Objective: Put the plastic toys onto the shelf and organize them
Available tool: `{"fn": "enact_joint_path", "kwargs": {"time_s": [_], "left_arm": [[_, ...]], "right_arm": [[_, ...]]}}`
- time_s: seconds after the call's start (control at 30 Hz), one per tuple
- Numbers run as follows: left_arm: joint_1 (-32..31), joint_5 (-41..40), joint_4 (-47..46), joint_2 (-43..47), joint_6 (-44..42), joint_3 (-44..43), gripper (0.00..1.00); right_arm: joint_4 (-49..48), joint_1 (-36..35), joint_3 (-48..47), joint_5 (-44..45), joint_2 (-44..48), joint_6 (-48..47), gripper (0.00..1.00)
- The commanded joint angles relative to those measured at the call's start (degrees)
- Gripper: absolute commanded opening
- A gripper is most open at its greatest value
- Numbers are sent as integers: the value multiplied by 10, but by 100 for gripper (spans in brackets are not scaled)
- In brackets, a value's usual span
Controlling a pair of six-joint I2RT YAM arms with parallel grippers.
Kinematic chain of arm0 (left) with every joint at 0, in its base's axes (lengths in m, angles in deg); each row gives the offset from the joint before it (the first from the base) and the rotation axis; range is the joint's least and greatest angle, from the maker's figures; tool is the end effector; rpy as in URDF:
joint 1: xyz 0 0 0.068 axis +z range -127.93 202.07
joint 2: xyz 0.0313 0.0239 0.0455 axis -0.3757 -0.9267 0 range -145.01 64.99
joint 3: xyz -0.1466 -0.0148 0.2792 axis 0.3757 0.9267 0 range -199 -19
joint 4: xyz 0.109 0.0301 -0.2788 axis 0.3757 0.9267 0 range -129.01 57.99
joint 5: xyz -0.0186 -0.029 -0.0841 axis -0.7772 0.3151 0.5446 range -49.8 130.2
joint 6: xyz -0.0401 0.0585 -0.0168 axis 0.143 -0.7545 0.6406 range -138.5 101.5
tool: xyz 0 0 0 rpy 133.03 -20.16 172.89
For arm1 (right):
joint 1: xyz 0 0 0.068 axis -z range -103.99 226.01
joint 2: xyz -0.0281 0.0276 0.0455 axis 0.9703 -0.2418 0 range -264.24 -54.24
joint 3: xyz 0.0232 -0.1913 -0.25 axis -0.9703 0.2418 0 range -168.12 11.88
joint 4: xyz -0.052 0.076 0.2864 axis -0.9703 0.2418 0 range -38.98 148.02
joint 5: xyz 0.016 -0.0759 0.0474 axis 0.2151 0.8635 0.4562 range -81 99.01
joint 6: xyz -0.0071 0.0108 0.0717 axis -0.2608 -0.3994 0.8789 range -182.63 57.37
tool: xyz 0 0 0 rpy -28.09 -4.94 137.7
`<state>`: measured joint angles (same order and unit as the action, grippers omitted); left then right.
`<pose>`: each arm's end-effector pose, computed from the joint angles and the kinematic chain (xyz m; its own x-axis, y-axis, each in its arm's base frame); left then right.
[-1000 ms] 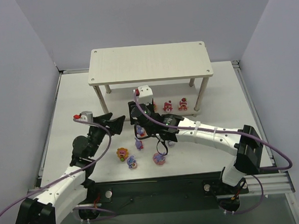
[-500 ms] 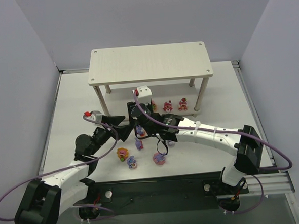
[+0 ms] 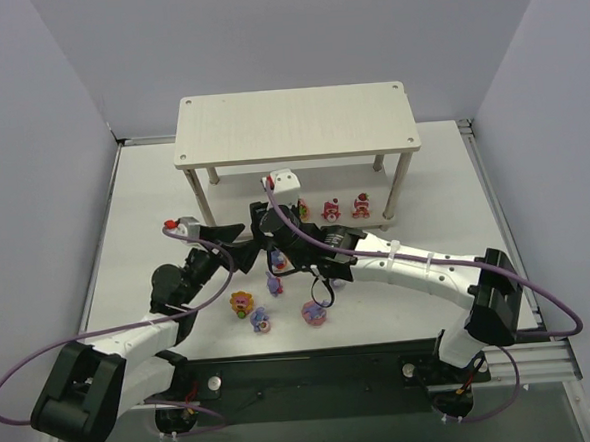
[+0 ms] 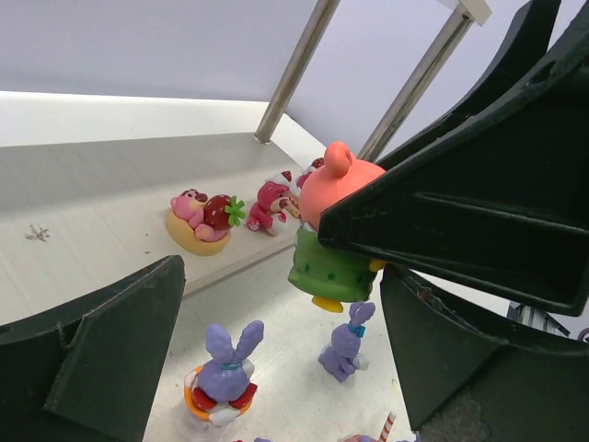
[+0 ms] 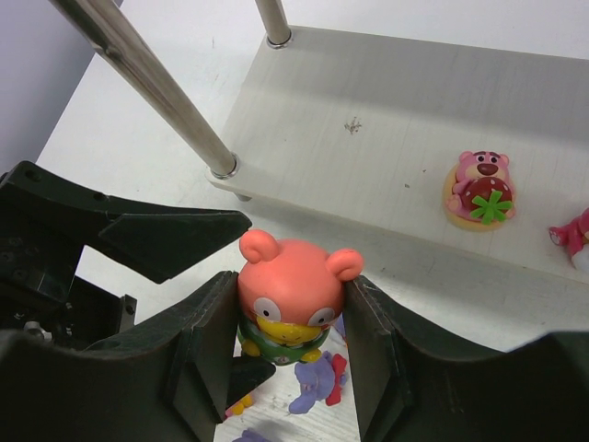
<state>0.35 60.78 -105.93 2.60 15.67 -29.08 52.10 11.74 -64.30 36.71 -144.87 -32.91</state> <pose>0.2026 -0.1035 0.2294 -0.1781 -0.4951 -0.8504 0.6797 0.5631 -0.4701 0.2158 0.3832 0.3739 -0.3999 0.1813 -0.8985 -0.4660 0.8039 0.3696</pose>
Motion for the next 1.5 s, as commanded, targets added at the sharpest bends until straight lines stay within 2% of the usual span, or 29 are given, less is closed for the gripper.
{"fn": "enact_joint_path", "kwargs": {"time_s": [0.0, 0.27, 0.57, 0.8, 0.97, 1.17, 1.3, 1.47], "left_arm": [[-5, -52, 11, 4, -30, -5, 97], [-8, -99, 40, -4, -46, -12, 93], [-8, -178, 82, 3, -55, -30, 88], [-8, -165, 79, 7, -49, -31, 89], [-8, -160, 107, 48, -52, -22, 93], [-8, -201, 211, 127, -52, -15, 96], [-8, -269, 375, 176, -46, -49, 96], [-6, -301, 451, 206, -45, -70, 96]], "right_arm": [[-13, -8, -26, -12, 38, 9, 0], [-13, -10, -31, -22, 42, 12, 0], [30, -10, -39, -25, 19, 25, 0], [47, -5, -68, 13, -23, 10, 0], [58, 15, -92, 22, -52, 5, 0], [63, 51, -123, 18, -100, -19, 0], [101, 75, -162, -9, -139, -29, 0], [133, 88, -194, -14, -173, -28, 0]]}}
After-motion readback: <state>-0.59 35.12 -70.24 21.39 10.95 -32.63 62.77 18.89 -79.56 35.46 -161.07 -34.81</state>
